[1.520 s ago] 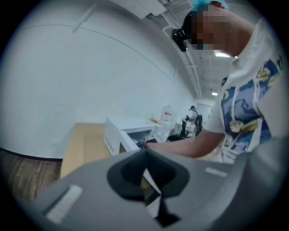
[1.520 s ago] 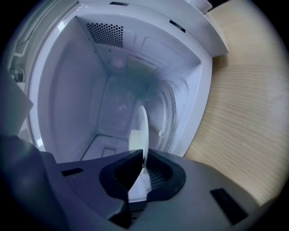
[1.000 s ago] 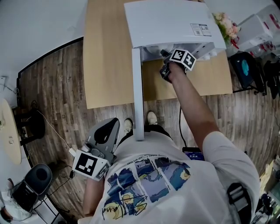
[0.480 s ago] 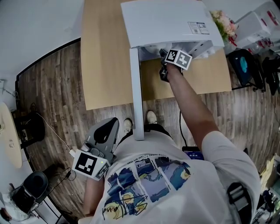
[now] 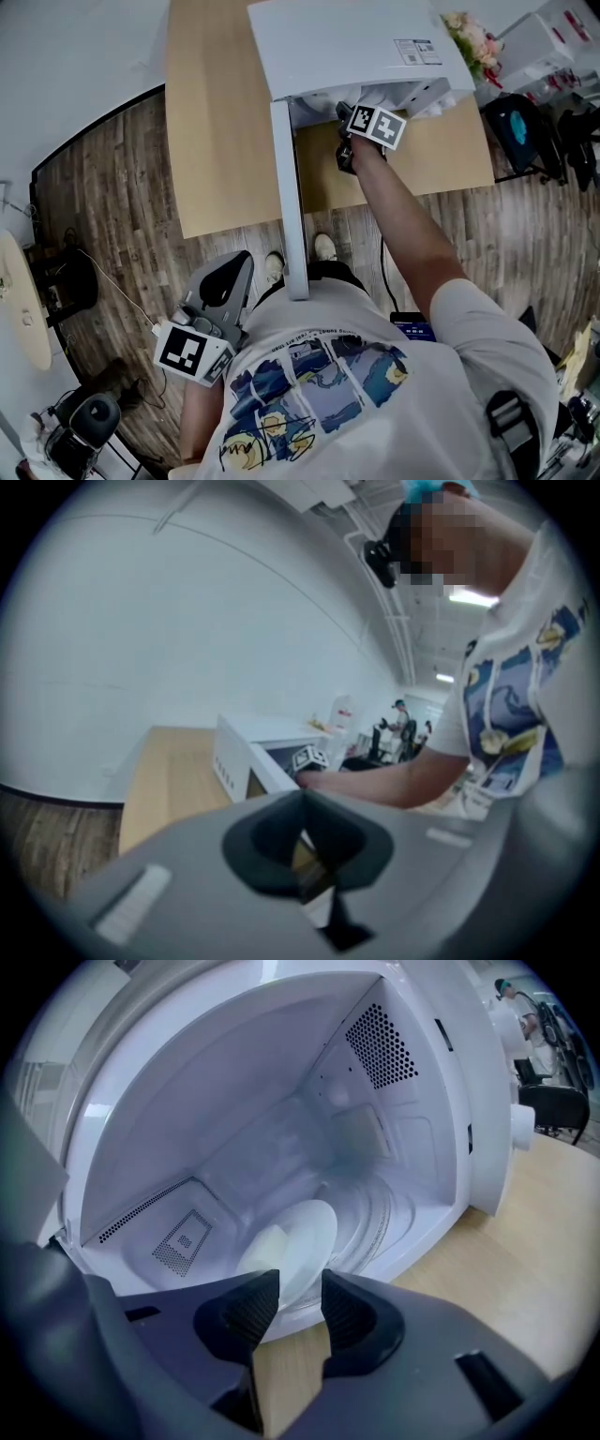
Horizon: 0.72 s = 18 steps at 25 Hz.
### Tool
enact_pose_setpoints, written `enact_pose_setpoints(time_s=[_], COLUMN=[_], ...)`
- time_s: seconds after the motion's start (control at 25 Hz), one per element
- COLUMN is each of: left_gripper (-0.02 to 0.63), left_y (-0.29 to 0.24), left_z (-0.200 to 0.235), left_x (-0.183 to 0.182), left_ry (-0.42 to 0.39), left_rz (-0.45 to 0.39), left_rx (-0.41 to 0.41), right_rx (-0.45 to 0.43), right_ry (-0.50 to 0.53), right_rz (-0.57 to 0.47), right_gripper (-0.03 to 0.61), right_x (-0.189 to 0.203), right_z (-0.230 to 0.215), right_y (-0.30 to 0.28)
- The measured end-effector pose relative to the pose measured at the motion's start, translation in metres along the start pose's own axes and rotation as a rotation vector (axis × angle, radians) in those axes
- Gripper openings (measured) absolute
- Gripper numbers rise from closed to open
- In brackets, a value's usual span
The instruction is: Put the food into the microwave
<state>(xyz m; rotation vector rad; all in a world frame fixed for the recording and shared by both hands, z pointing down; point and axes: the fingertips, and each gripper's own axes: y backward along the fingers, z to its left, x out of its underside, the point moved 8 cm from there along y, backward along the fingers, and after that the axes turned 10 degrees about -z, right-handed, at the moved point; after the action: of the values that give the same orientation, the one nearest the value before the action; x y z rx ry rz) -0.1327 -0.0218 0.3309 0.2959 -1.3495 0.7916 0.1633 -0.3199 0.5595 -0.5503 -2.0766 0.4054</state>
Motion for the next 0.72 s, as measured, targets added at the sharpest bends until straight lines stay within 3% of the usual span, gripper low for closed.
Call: enact_pose_setpoints(time_s=[0.4,0.72], left_gripper=[0.008,0.008], left_y=[0.008,0.012], left_z=[-0.003,0.0], left_x=[0.005,0.01], left_ry=[0.006,-0.003], left_rz=[0.0,-0.018], left_rx=[0.066,0.166], right_rx=[-0.034,-0.09], right_ry=[-0.065,-0.046], right_rz=[-0.018,-0.023], right_gripper=[0.141,0.076], right_x=[0.011,0.02], right_z=[-0.008,-0.001], right_y=[0.02,0.078])
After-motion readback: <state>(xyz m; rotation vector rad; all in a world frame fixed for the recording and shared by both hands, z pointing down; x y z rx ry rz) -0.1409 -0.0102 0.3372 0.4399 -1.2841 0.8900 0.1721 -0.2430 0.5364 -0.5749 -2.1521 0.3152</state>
